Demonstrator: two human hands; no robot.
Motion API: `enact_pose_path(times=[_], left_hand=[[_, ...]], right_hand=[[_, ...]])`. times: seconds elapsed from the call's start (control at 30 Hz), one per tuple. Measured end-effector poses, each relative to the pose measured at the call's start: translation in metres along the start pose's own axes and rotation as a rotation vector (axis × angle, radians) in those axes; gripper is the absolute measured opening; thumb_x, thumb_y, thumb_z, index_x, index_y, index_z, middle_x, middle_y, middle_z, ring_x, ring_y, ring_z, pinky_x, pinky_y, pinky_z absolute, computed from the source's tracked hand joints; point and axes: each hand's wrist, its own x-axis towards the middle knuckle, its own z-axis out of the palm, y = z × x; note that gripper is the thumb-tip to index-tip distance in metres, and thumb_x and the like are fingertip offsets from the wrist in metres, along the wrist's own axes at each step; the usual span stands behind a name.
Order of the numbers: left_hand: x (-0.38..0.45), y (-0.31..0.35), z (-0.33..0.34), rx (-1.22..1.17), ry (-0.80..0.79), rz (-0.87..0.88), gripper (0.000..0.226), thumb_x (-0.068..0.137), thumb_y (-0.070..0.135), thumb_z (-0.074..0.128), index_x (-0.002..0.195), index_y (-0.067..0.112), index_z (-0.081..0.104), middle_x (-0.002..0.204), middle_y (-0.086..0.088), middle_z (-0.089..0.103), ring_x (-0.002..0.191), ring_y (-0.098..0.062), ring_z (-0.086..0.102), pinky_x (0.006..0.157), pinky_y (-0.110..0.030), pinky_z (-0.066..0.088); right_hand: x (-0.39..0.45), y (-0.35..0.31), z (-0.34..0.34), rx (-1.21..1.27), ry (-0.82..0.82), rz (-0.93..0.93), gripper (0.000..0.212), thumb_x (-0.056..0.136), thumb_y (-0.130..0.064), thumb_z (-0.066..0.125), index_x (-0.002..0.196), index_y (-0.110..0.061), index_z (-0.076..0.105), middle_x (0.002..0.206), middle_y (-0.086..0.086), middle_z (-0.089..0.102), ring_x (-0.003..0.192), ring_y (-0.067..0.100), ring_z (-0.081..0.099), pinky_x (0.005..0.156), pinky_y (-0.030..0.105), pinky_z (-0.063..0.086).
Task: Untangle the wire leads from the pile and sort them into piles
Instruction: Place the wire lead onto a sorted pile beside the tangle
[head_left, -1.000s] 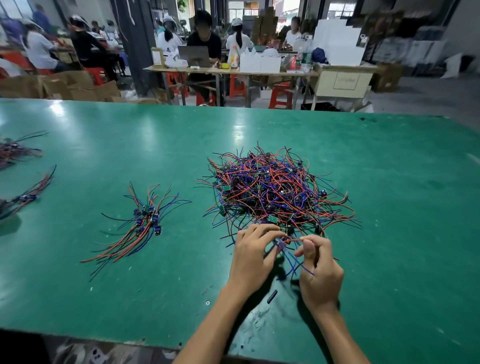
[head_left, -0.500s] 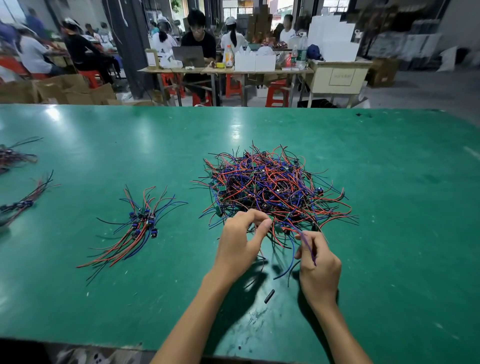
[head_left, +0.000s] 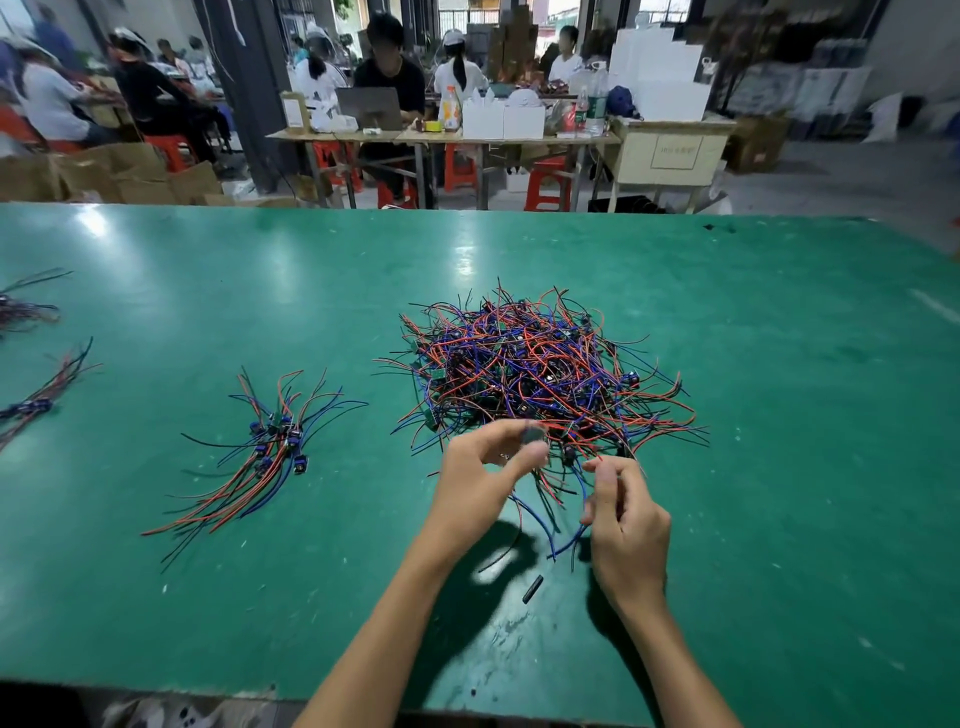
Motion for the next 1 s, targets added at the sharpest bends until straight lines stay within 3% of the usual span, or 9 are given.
enact_pose_path(times=[0.07, 0.27, 0.37, 0.47, 0.6, 0.77, 0.83, 0.9, 1.0], left_hand=[[0.002, 0.005, -0.004, -0.195, 0.055, -0.088, 0.011, 0.093, 0.014, 0.071, 0.103, 0.017, 0.075, 0.081, 0.0, 0.077, 0.077, -0.01, 0.071, 0.077, -0.017, 0.053], [0.002, 0.005, -0.016, -0.405, 0.109, -0.195, 0.015, 0.091, 0.02, 0.07, 0.098, 0.008, 0.073, 0.086, -0.009, 0.075, 0.076, -0.021, 0.074, 0.073, -0.024, 0.057], [0.002, 0.007, -0.014, -0.519, 0.141, -0.283, 0.029, 0.087, 0.031, 0.068, 0.105, 0.009, 0.071, 0.09, -0.007, 0.076, 0.076, -0.021, 0.074, 0.07, -0.024, 0.058], [0.002, 0.006, -0.016, -0.649, 0.121, -0.388, 0.025, 0.098, 0.03, 0.061, 0.112, 0.012, 0.072, 0.099, -0.007, 0.076, 0.078, -0.018, 0.073, 0.073, -0.025, 0.06], [-0.001, 0.006, -0.023, -0.801, 0.111, -0.473, 0.022, 0.1, 0.019, 0.058, 0.111, 0.011, 0.075, 0.104, -0.012, 0.076, 0.082, -0.017, 0.074, 0.074, -0.025, 0.06], [-0.002, 0.003, -0.031, -0.867, 0.124, -0.485, 0.019, 0.093, 0.011, 0.065, 0.112, 0.008, 0.064, 0.106, -0.016, 0.075, 0.081, -0.017, 0.074, 0.072, -0.023, 0.059], [-0.002, 0.001, -0.033, -0.844, 0.136, -0.475, 0.028, 0.085, 0.013, 0.073, 0.108, 0.01, 0.057, 0.104, -0.016, 0.076, 0.081, -0.017, 0.074, 0.071, -0.023, 0.059], [-0.003, 0.0, -0.035, -0.827, 0.149, -0.462, 0.037, 0.078, 0.014, 0.077, 0.108, 0.01, 0.055, 0.1, -0.015, 0.076, 0.082, -0.018, 0.075, 0.071, -0.022, 0.059], [-0.004, -0.002, -0.037, -0.837, 0.14, -0.452, 0.049, 0.078, 0.014, 0.077, 0.123, 0.007, 0.058, 0.107, -0.017, 0.075, 0.087, -0.019, 0.075, 0.073, -0.021, 0.059]], right_hand=[[0.0, 0.0, 0.0, -0.014, 0.01, 0.0, 0.04, 0.1, -0.055, 0.037, 0.1, -0.026, 0.065, 0.06, -0.016, 0.058, 0.053, 0.011, 0.056, 0.056, 0.037, 0.046], [0.0, -0.003, -0.001, -0.038, -0.025, -0.007, 0.043, 0.1, -0.054, 0.035, 0.099, -0.023, 0.065, 0.055, -0.009, 0.055, 0.053, 0.018, 0.058, 0.055, 0.043, 0.051], [0.0, -0.004, -0.001, -0.046, -0.036, -0.001, 0.043, 0.101, -0.052, 0.034, 0.1, -0.024, 0.067, 0.057, -0.012, 0.058, 0.055, 0.014, 0.061, 0.056, 0.039, 0.051], [-0.001, -0.003, -0.001, -0.066, -0.027, -0.006, 0.043, 0.101, -0.051, 0.035, 0.095, -0.024, 0.069, 0.058, -0.019, 0.057, 0.053, -0.001, 0.054, 0.053, 0.028, 0.042], [0.0, -0.003, -0.001, -0.123, 0.019, 0.009, 0.046, 0.099, -0.053, 0.035, 0.088, -0.022, 0.066, 0.054, -0.01, 0.057, 0.048, 0.011, 0.05, 0.051, 0.032, 0.037], [0.0, -0.003, -0.001, -0.129, 0.044, 0.017, 0.044, 0.099, -0.053, 0.036, 0.083, -0.024, 0.065, 0.051, -0.009, 0.052, 0.049, 0.011, 0.05, 0.051, 0.03, 0.036], [0.0, -0.002, -0.001, -0.116, 0.037, 0.014, 0.042, 0.099, -0.052, 0.035, 0.082, -0.026, 0.064, 0.056, -0.009, 0.056, 0.05, 0.012, 0.052, 0.051, 0.027, 0.035], [0.0, -0.001, -0.001, -0.101, 0.031, 0.013, 0.043, 0.1, -0.052, 0.035, 0.081, -0.025, 0.064, 0.053, -0.006, 0.055, 0.047, 0.011, 0.052, 0.051, 0.033, 0.04], [0.0, -0.001, -0.001, -0.093, 0.021, 0.001, 0.045, 0.1, -0.051, 0.035, 0.083, -0.022, 0.066, 0.049, -0.004, 0.052, 0.045, 0.013, 0.052, 0.05, 0.034, 0.041]])
